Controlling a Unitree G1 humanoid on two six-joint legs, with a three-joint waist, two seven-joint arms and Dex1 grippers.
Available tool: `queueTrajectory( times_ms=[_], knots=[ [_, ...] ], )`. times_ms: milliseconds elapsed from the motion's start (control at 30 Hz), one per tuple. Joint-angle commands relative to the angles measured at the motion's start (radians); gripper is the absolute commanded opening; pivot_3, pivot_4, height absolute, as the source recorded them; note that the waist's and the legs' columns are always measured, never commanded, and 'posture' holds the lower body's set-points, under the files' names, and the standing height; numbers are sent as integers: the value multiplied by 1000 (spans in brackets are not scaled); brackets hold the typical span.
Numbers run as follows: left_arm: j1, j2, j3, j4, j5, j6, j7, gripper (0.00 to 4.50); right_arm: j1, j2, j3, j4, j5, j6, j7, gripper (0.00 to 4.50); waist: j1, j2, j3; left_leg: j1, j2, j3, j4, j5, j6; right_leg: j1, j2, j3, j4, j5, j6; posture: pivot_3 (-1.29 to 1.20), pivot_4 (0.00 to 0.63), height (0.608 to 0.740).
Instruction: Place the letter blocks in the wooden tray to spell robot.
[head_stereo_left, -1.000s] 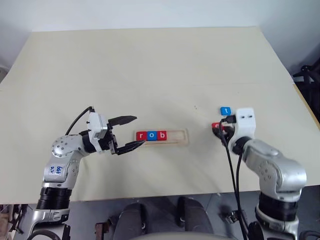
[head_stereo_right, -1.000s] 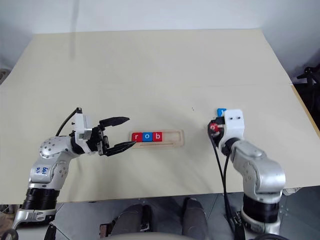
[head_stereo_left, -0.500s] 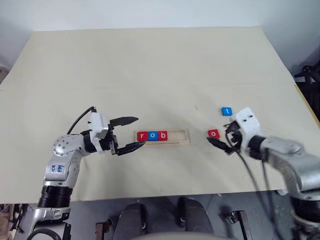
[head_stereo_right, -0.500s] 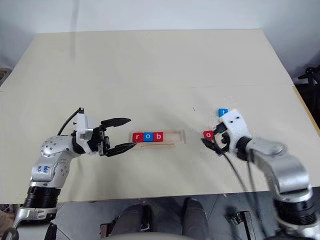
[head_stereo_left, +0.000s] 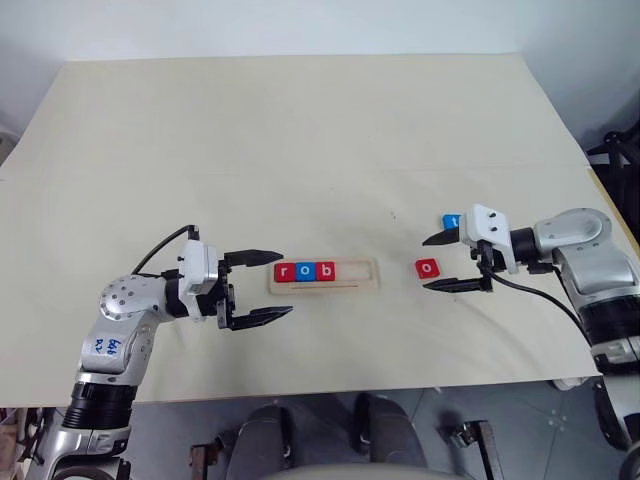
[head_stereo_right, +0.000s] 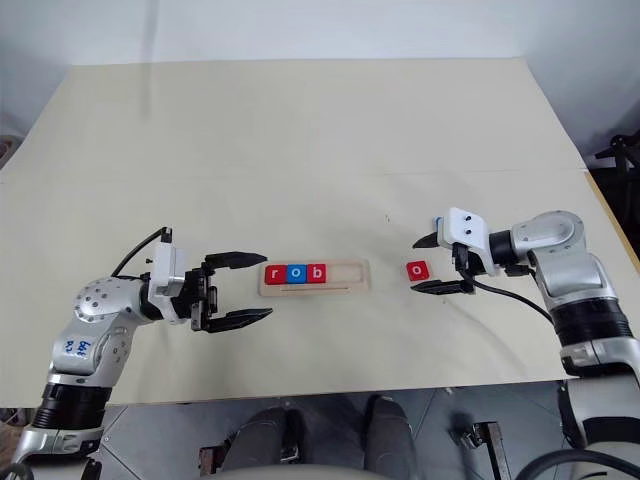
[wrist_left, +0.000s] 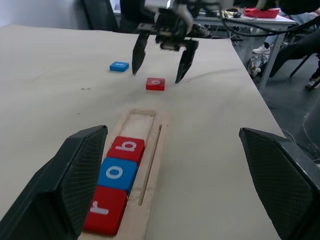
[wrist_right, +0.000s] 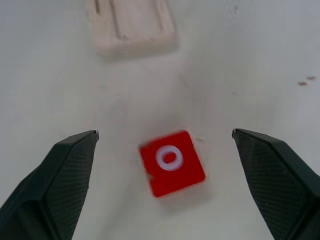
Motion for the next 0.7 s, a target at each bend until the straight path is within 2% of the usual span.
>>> queueTrajectory(
  times_ms=[33, 100, 200, 333, 433, 567, 700],
  knots=[
    [29, 10, 25, -69, -25, 11, 27, 4500, -52, 15, 7, 119, -38, -81, 51, 4487, 1, 0, 0, 0, 0, 0, 0, 0, 0, 0, 0, 0, 0, 0, 0, 0, 150, 740],
    [45, 15, 32, -88, -28, 18, 37, 4500, -71, 25, 19, 171, -57, -99, 77, 4487, 0, 0, 0, 0, 0, 0, 0, 0, 0, 0, 0, 0, 0, 0, 0, 0, 150, 740],
    [55, 17, 41, -99, -27, 21, 53, 4500, -94, 34, 25, 231, -78, -135, 107, 3917, 2, 0, 0, 0, 0, -1, 0, 0, 0, 0, 0, 0, 0, 0, 0, 0, 150, 740],
    [50, 15, 45, -97, -24, 17, 65, 4500, -119, 50, 14, 279, -82, -143, 115, 2577, 0, 0, 0, 0, 0, -1, 1, 0, 0, 1, 0, 0, 1, 0, 0, 0, 150, 740],
    [46, 12, 47, -89, -22, 9, 66, 4500, -120, 70, -2, 244, -61, -142, 118, 1550, 0, 0, 0, 1, 0, -1, 1, 0, 0, 1, 0, 0, 1, 0, 0, 0, 150, 740],
    [59, 11, 57, -72, -13, -12, 69, 4500, -118, 98, -7, 113, -36, -53, 108, 1448, -3, 1, 0, 1, 0, -1, 1, 0, -1, 0, 0, 0, 1, 0, 0, 0, 150, 740],
    [94, 12, 76, -56, -9, -30, 81, 4500, -103, 135, 6, -113, 14, 176, 84, 1448, -2, 1, 0, 0, 0, -1, 1, 1, -1, -1, 0, 0, 3, 0, -1, 0, 150, 740]
  ],
)
